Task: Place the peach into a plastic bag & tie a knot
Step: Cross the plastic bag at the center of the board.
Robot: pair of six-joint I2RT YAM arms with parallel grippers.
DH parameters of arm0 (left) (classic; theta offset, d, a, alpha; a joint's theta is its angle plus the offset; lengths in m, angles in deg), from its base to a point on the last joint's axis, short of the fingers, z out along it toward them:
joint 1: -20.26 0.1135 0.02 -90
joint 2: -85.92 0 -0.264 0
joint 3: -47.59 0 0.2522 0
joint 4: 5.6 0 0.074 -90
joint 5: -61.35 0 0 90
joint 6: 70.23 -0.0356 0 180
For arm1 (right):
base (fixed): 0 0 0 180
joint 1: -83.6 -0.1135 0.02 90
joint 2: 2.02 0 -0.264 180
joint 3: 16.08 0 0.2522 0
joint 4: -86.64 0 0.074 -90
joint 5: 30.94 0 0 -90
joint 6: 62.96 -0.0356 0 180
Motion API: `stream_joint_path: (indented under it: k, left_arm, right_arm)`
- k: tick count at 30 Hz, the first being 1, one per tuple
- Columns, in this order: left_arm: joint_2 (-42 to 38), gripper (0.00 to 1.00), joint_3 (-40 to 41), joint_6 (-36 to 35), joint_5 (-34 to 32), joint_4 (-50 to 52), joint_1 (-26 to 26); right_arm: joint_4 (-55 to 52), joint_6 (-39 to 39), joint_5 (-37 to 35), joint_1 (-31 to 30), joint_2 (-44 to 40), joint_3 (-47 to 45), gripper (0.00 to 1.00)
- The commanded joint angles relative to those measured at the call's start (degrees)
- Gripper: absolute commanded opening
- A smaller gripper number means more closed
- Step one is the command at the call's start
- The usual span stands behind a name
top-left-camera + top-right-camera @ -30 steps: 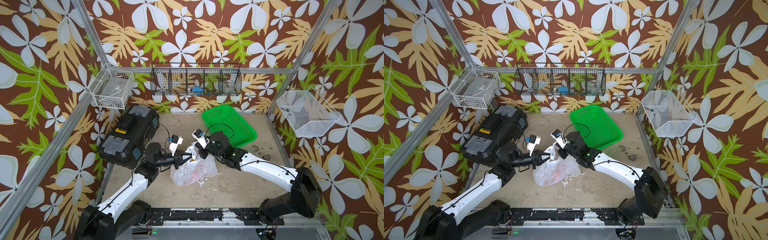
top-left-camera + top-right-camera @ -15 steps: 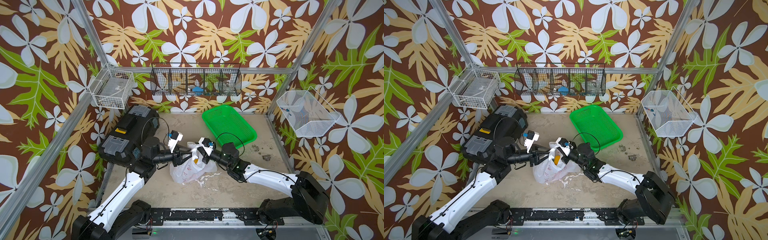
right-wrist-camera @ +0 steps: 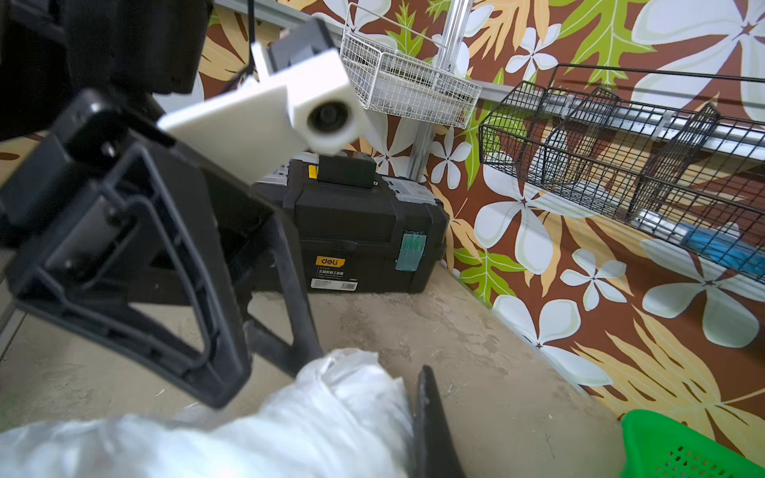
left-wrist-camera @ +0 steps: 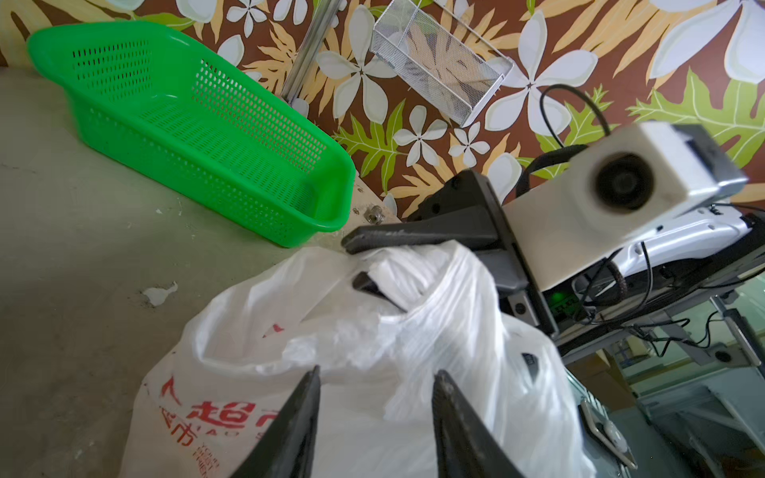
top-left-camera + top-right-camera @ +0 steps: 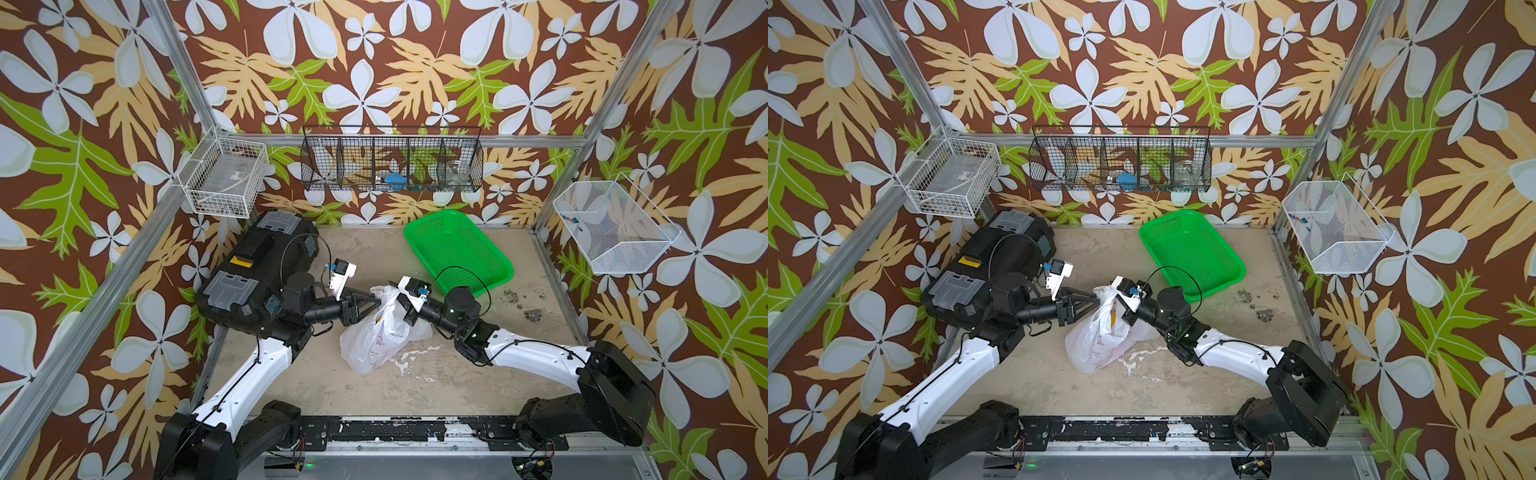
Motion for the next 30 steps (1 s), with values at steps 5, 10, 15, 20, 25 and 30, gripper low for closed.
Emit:
stream_joint_path:
  k: [5,10,15,20,25,30]
  left_arm:
    - [3.18,0.46,2.36,6.21,-0.51,-18.26,-5.48]
    - [6.68,0.41,2.94,8.90,0.29,-23.83,-7.85]
    - [6.58,0.39,3.72,9.05,1.10,-23.52,-9.36]
    - [1.73,0.40,0.98,1.34,-0.97,-6.98,-5.44]
    - [1.88,0.40,-1.87,1.99,2.11,-0.63,0.03]
    - [4.78,0.35,-2.74,9.13,5.32,-6.67,0.14]
  right_arm:
    - [3.69,0.00,2.83,-0.13,0.04,1.18,0.04]
    - [5.08,-0.26,2.35,-0.10,0.46,1.10,0.07]
    - [6.40,-0.46,2.41,-0.14,1.78,0.79,0.07]
    - [6.75,0.14,1.80,-0.14,1.48,-0.12,0.07]
    - [7.04,0.32,1.80,-0.16,1.50,-0.28,0.07]
    - [7.04,0.57,2.06,-0.12,1.51,-0.36,0.06]
